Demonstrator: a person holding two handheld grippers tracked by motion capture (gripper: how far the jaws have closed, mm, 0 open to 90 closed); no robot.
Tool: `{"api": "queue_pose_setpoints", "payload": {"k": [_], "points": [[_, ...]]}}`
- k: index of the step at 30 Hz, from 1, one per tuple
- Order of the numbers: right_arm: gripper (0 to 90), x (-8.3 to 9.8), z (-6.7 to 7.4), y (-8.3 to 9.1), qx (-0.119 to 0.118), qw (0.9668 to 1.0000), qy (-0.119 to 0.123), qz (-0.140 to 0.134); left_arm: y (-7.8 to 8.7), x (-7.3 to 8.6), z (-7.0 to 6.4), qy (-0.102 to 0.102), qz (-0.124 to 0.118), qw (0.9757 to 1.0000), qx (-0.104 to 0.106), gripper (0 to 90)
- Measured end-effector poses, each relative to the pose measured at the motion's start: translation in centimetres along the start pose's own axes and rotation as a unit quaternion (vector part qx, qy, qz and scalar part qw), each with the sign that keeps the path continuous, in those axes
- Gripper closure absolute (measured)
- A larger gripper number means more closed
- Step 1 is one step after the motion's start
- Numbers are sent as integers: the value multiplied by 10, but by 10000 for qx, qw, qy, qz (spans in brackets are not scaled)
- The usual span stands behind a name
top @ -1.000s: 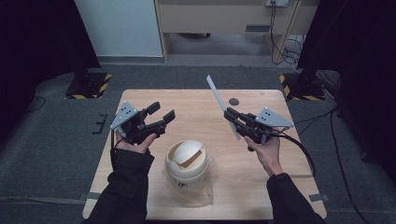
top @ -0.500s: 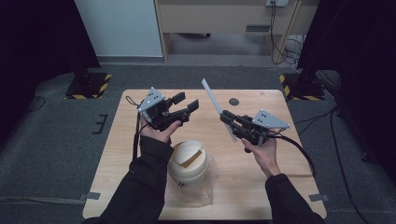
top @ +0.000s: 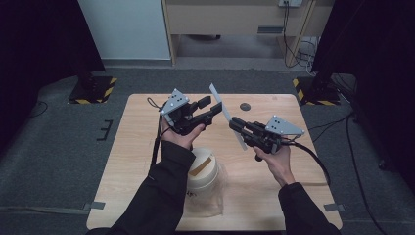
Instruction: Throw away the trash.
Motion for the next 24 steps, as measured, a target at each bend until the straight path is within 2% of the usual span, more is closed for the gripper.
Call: {"api": "queue_pose_setpoints", "payload": {"k": [5,11,14,16,19,20,21,22,23,24], "points": [[797,0,3,-1,-130,9999,-67,-50,-3,3,-1,32,89,10000,10,571],[796,3,6,-3,-245,9997,-90,11,-5,5,-4,112,165,9998,67,721],[797,4,6,-3,-244,9997,-67,42,-6,5,-6,421,180,9985,283,761],[796,5,7,-3,-257,9996,-64,77,-6,5,-7,533,188,9977,387,796],[793,5,7,-3,-262,9996,-79,84,-7,5,-10,499,166,9976,440,802],[771,4,6,-3,-248,9996,-89,76,-7,5,-11,391,115,9983,417,803],[771,4,6,-3,-248,9996,-89,76,-7,5,-11,391,115,9983,417,803],[710,3,4,-1,-185,9997,-103,73,-5,3,-11,246,63,9990,379,803],[674,2,2,-1,-152,9998,-92,64,-5,3,-11,246,63,9990,379,802],[621,1,0,0,-92,9999,-88,53,-4,2,-10,162,19,9993,335,802]]}}
Point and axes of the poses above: each handheld gripper's, and its own axes: y roughly backward along the jaws, x roughly out of its underside, z roughly to its left, the point moved 6 cm from there along -y, roughly forward along the jaws, and after that the axes turned 4 degrees about y, right-handed, at the moved point
